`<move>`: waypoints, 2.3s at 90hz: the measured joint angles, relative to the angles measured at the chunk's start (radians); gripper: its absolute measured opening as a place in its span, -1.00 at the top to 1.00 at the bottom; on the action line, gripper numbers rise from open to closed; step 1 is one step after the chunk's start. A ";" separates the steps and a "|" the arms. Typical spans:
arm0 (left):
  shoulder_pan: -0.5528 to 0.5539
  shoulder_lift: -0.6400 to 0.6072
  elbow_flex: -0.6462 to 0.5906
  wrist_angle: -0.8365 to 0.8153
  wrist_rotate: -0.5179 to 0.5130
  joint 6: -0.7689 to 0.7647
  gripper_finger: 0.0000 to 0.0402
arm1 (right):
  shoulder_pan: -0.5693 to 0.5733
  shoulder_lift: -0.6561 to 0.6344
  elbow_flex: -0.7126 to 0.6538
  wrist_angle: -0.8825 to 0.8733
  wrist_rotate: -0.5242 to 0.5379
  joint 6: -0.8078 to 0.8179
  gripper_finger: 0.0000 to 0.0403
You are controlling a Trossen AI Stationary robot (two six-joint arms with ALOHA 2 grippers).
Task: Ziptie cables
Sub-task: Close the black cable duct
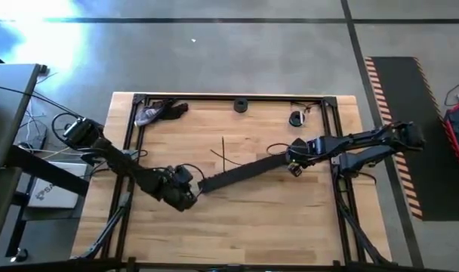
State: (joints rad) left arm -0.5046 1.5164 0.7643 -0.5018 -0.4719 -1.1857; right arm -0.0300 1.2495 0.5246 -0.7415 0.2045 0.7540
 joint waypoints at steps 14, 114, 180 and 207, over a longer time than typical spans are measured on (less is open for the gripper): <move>0.068 0.069 -0.001 0.170 0.005 0.096 1.00 | 0.016 0.002 -0.058 0.212 -0.038 -0.002 0.91; 0.220 0.055 -0.127 0.346 0.052 0.260 1.00 | -0.158 -0.110 -0.045 0.232 0.024 -0.056 1.00; 0.255 -0.172 -0.062 -0.147 0.041 0.273 1.00 | -0.007 -0.151 -0.031 0.169 -0.074 0.060 1.00; 0.255 -0.214 -0.102 -0.133 0.039 0.271 1.00 | 0.050 -0.130 -0.031 0.277 -0.092 0.087 1.00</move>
State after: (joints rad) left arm -0.2497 1.3020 0.6622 -0.6346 -0.4330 -0.9150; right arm 0.0202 1.1196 0.4934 -0.4648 0.1125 0.8405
